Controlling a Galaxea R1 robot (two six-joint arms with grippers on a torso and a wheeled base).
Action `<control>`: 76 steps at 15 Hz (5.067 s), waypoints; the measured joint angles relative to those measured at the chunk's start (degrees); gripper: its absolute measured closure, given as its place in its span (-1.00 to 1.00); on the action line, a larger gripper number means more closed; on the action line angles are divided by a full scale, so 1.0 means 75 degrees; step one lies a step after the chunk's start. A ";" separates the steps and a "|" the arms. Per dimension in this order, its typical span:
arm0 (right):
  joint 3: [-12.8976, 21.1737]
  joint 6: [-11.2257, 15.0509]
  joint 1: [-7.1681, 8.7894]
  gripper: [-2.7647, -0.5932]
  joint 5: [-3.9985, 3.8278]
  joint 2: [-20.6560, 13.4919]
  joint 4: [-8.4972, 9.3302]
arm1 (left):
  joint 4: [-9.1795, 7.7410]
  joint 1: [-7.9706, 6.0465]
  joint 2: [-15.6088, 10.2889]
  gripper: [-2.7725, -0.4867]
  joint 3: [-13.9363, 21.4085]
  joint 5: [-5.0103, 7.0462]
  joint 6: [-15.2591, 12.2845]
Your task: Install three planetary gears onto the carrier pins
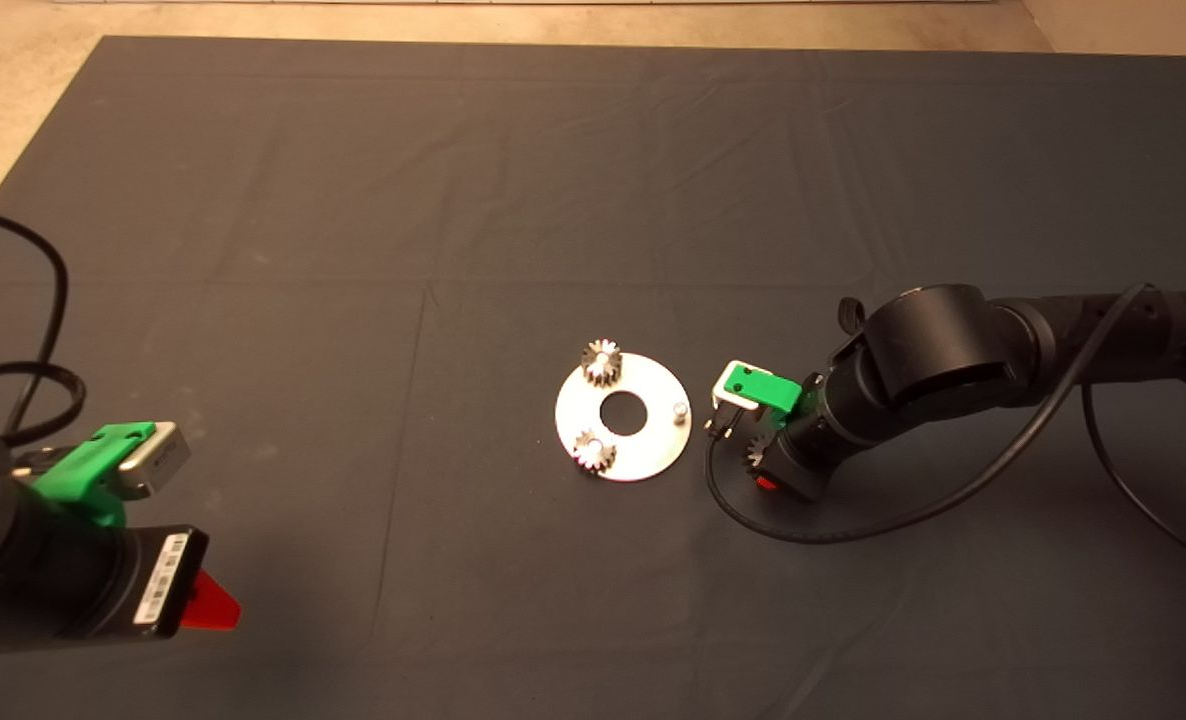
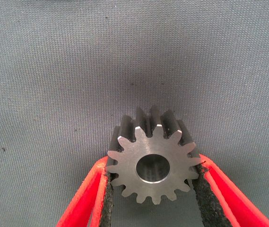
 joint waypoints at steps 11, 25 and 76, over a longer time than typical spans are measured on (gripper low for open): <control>0.0120 0.0033 0.0326 0.59 -0.0039 -0.0006 -0.0026 | -0.0003 0.0000 0.0000 0.02 0.0000 0.0000 0.0003; 0.0257 0.0520 0.0867 0.59 -0.0044 0.0431 -0.0031 | -0.0003 -0.0003 0.0000 0.02 0.0000 0.0000 0.0003; -0.1378 0.1859 0.0974 0.59 -0.0146 0.1980 0.0767 | -0.0003 -0.0003 0.0002 0.02 0.0003 0.0000 0.0000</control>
